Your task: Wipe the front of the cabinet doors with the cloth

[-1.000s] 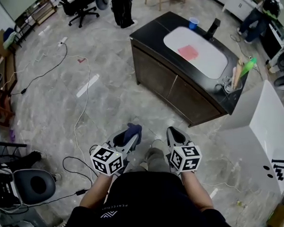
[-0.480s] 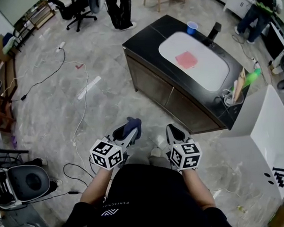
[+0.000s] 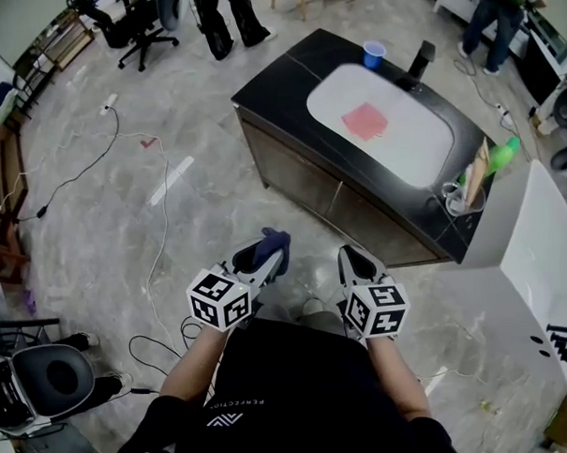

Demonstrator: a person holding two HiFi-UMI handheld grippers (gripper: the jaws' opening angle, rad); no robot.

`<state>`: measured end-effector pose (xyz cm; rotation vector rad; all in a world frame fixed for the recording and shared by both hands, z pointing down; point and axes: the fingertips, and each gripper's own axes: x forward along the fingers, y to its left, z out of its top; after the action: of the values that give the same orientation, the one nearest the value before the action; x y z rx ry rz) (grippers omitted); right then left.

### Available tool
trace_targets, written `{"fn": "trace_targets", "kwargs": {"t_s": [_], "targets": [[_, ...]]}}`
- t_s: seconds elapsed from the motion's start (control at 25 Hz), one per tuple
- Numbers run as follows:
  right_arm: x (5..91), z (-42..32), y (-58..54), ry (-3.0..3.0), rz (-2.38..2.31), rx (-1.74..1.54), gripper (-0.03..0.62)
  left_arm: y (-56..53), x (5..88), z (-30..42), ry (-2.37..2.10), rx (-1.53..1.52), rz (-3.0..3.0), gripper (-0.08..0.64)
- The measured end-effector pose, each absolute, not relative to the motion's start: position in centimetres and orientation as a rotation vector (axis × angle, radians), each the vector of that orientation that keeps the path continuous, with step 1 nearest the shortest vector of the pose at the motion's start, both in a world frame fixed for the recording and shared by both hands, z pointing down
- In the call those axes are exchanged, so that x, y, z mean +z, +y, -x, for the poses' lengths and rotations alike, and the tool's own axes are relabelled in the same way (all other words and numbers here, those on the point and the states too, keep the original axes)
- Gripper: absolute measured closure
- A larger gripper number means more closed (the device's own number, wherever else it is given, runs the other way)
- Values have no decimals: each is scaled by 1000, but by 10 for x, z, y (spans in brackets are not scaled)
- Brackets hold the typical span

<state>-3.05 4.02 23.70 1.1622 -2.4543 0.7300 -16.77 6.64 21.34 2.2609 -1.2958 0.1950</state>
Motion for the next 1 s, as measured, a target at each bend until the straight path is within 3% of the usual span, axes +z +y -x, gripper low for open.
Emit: {"fn": "trace_targets", "kwargs": {"t_s": [1.0], "targets": [[305, 157, -71, -2165, -1464, 929, 554, -89, 272, 295, -946, 321, -2349, 435]]}}
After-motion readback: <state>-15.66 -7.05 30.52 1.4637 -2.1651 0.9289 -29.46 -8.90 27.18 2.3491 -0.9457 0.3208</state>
